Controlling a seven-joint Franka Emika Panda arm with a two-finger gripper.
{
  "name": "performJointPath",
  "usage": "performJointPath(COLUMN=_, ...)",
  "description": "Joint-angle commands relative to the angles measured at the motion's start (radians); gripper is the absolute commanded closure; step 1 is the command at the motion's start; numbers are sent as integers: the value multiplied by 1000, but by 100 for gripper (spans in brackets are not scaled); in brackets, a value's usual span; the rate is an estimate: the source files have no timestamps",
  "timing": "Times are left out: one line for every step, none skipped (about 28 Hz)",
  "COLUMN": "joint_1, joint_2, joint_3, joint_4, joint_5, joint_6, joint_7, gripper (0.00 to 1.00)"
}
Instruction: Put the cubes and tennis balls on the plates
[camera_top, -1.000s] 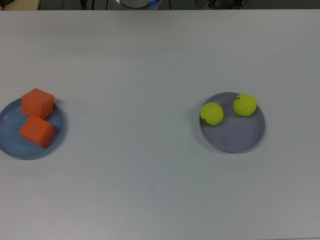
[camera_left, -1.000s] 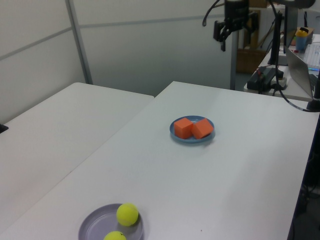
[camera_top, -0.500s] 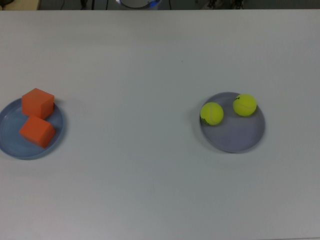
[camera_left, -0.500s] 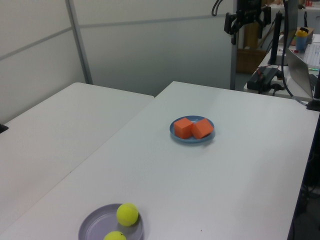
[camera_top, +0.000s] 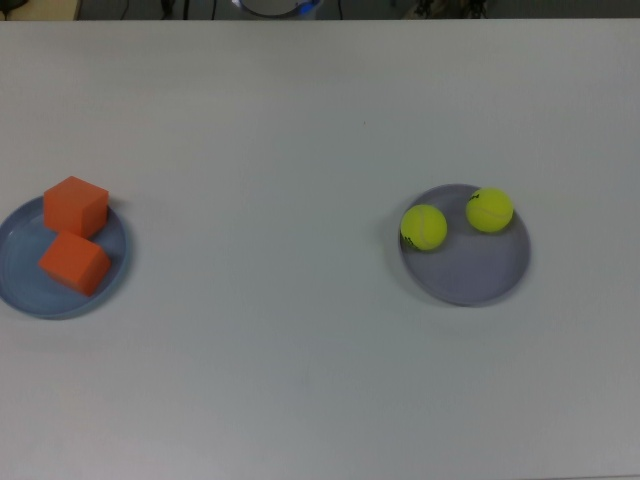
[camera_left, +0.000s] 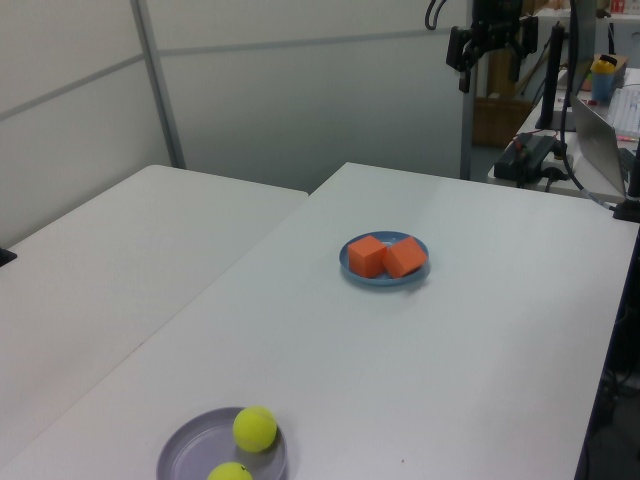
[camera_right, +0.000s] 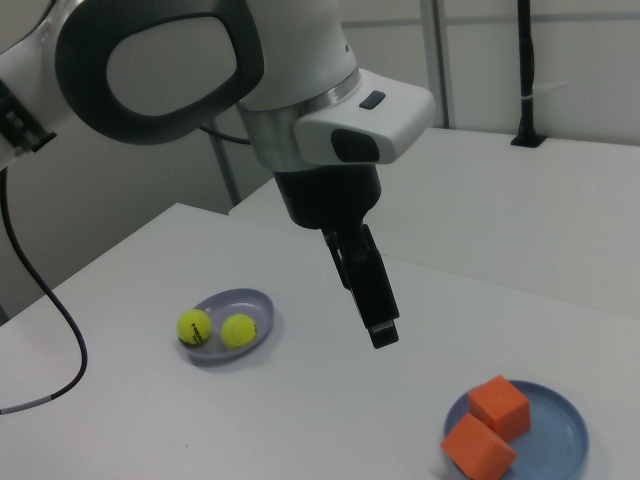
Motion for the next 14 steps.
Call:
performJointPath(joint_1=0, joint_2=-22, joint_3=-15, joint_4=-36, joint_5=36, joint_6=-26, joint_7=-41, gripper=0)
performJointPath(joint_1=3, joint_2=-19, joint_3=-15, joint_4=-36, joint_5=28, joint_6=-26, joint_7=-41, gripper=0)
performJointPath(joint_1=4, joint_2=-19, joint_3=-12, joint_4=-36, joint_5=22, joint_6=-27, joint_7=-41, gripper=0)
performJointPath(joint_1=6, joint_2=-18, joint_3=-9, joint_4=-38, joint_5=19, joint_6=-29, joint_7=-39, gripper=0)
performJointPath(joint_1=9, joint_2=-16, joint_3=-6, joint_4=-44, joint_5=10, joint_6=-35, joint_7=-39, gripper=0)
performJointPath(joint_1=13, joint_2=-16, joint_3=-4, joint_4=-47, joint_5=-2, joint_6=-45, joint_7=-44, gripper=0)
performJointPath(joint_1=33, joint_2=-16, joint_3=-4, joint_4=-46, joint_5=-27, joint_6=-77, joint_7=-64, gripper=0)
performJointPath(joint_1=50, joint_2=-18, joint_3=-10, joint_4=-46, joint_5=-26, joint_6=-84, joint_7=-76, gripper=0)
performJointPath(joint_1=65, joint_2=-18, joint_3=-16, joint_4=-44, joint_5=-20, joint_6=-84, joint_7=-85, gripper=0)
performJointPath(joint_1=81, joint_2=-16, joint_3=-21, joint_4=-44, joint_5=-19, joint_6=-84, joint_7=-92, gripper=0)
performJointPath(joint_1=94, joint_2=-16, joint_3=-35, joint_4=-44, joint_5=-18, joint_6=-84, joint_7=-93, gripper=0)
performJointPath(joint_1=113, joint_2=-16, joint_3=-55, joint_4=-41, joint_5=-15, joint_6=-84, joint_7=-92, gripper=0)
performJointPath(joint_1=184, joint_2=-16, joint_3=-105, joint_4=-41, joint_5=-13, joint_6=-84, joint_7=-85, gripper=0)
performJointPath(joint_1=231, joint_2=-16, joint_3=-139, joint_4=-41, joint_5=-16, joint_6=-84, joint_7=-85, gripper=0)
